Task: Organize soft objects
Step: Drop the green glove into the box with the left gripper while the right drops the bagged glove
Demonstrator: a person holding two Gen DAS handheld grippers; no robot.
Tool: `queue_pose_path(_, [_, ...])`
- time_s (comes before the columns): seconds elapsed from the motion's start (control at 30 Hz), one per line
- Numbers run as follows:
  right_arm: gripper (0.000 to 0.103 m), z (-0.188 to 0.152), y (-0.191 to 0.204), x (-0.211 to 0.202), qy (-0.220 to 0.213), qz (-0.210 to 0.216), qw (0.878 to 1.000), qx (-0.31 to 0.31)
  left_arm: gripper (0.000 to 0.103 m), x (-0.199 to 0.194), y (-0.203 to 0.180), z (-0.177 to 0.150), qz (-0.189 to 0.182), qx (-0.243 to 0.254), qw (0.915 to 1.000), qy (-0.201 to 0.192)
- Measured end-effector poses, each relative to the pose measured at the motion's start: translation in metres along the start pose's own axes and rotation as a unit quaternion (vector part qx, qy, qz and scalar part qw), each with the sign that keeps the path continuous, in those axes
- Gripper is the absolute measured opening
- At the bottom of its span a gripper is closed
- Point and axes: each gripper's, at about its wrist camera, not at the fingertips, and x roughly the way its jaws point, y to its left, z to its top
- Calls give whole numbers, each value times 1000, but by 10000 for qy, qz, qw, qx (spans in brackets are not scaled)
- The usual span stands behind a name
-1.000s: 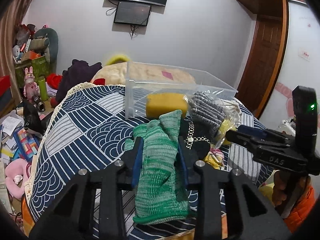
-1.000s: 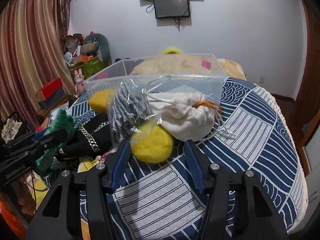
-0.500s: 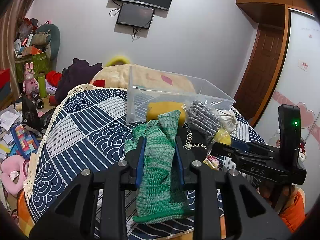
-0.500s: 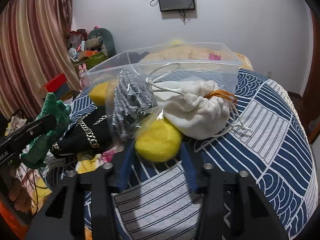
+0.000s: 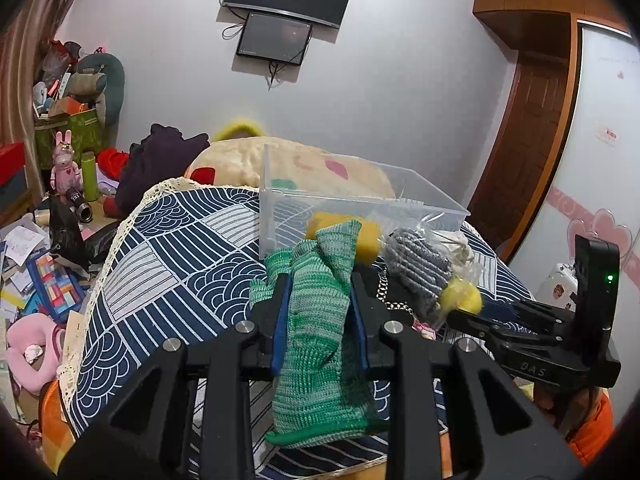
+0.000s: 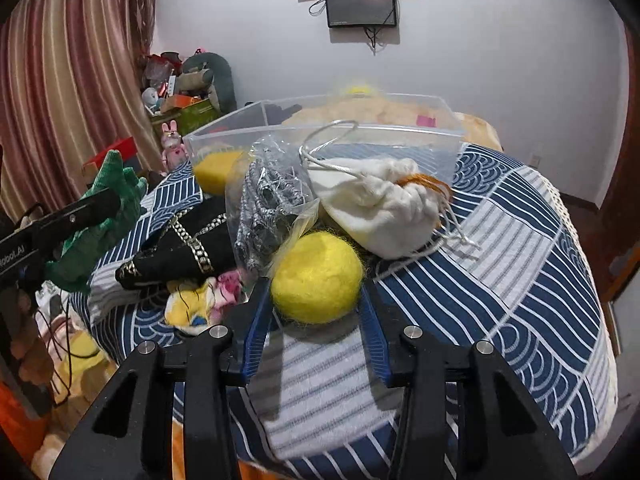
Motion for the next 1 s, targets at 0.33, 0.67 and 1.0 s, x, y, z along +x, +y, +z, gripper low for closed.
queue_pose_path(0.33, [42,4,-16,-14,14,36,9996,272,27,1,-3,-1,19,62,10000,36])
queue_pose_path(0.67, [45,34,-28,-29,-468,-27,9976,501,27,-5,-8,7,74,167,9997,-129])
queue_pose_path(1.0, [45,33,27,3,-210,158,9992,-285,27,-13,-10,13,44,188,9994,-276])
